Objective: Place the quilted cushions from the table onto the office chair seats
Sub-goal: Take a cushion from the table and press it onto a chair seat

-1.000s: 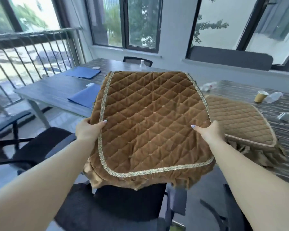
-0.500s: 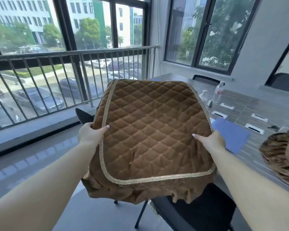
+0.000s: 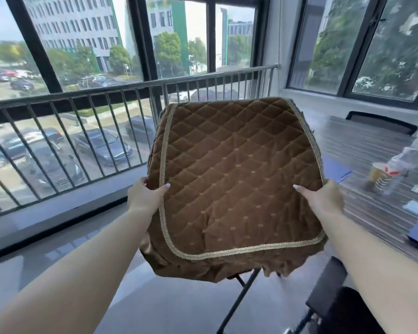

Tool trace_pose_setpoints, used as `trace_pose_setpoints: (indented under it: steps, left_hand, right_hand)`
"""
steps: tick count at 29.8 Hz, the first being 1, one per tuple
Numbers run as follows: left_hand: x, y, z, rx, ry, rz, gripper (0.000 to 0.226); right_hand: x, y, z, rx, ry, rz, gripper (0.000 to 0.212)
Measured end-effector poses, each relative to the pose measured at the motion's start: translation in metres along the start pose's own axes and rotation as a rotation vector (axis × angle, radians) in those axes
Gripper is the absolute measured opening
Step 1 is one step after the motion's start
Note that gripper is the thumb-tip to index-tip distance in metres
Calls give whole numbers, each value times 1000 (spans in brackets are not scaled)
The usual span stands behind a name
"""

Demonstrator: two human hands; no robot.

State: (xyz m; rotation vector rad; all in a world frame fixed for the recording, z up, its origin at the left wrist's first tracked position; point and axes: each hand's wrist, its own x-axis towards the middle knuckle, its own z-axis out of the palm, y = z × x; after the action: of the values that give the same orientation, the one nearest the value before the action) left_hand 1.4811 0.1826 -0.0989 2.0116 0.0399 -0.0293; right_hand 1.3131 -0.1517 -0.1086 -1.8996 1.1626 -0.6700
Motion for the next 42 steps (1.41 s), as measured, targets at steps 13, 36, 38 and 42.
trace_pose_setpoints:
  steps: [13,36,38,42]
  left_hand:
    - [238,33,18,43,-214,-22,81]
    - [375,156,135,140,-506,899,49]
    - [374,168,138,161,-434,1184,46]
    - [380,186,149,488,-408,1485,63]
  right_hand:
    - [93,-125,131,11,154,-19,57]
    - [141,-247,215,-598,380,-269,42]
    - [149,-249,218,-744,362,-412,39]
    - [172,-258,219,-823,325,-683,30]
